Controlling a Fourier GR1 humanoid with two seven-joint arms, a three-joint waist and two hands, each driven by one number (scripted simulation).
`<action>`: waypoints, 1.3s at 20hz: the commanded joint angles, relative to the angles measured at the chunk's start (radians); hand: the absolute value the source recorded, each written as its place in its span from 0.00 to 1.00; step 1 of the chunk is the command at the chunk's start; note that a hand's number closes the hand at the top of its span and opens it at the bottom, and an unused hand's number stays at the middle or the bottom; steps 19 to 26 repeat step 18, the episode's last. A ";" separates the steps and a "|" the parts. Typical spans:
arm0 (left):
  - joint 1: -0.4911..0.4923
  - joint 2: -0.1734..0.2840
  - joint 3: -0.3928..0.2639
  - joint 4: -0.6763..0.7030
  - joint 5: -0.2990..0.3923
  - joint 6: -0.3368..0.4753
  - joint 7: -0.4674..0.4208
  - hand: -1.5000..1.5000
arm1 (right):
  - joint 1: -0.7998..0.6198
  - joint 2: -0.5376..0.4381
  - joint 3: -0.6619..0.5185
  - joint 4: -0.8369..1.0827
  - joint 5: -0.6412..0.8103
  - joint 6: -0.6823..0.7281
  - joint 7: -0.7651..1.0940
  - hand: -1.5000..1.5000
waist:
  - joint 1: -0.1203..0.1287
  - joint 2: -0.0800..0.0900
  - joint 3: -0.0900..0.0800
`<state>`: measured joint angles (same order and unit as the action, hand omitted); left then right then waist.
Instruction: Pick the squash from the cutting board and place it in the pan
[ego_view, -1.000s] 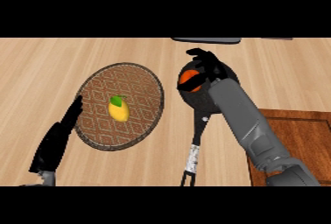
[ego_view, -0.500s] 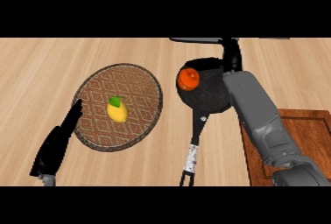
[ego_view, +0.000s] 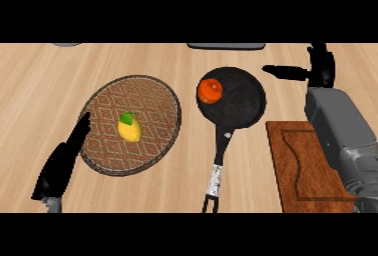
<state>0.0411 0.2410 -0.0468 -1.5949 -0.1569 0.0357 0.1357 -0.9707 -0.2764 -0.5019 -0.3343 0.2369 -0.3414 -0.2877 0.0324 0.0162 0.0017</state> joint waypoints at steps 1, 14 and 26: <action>0.001 0.020 0.037 -0.001 0.025 -0.024 0.001 0.50 | 0.073 -0.094 -0.016 -0.005 -0.026 0.096 -0.084 0.00 | -0.013 -0.008 -0.001; 0.031 -0.037 -0.003 -0.042 -0.021 -0.005 0.032 0.50 | 0.260 -0.376 -0.059 0.044 -0.091 0.389 -0.237 0.00 | -0.016 -0.010 0.000; 0.057 -0.021 0.026 -0.009 -0.027 -0.016 -0.038 0.50 | 0.260 -0.427 -0.045 0.074 -0.088 0.447 -0.232 0.00 | -0.011 -0.009 0.000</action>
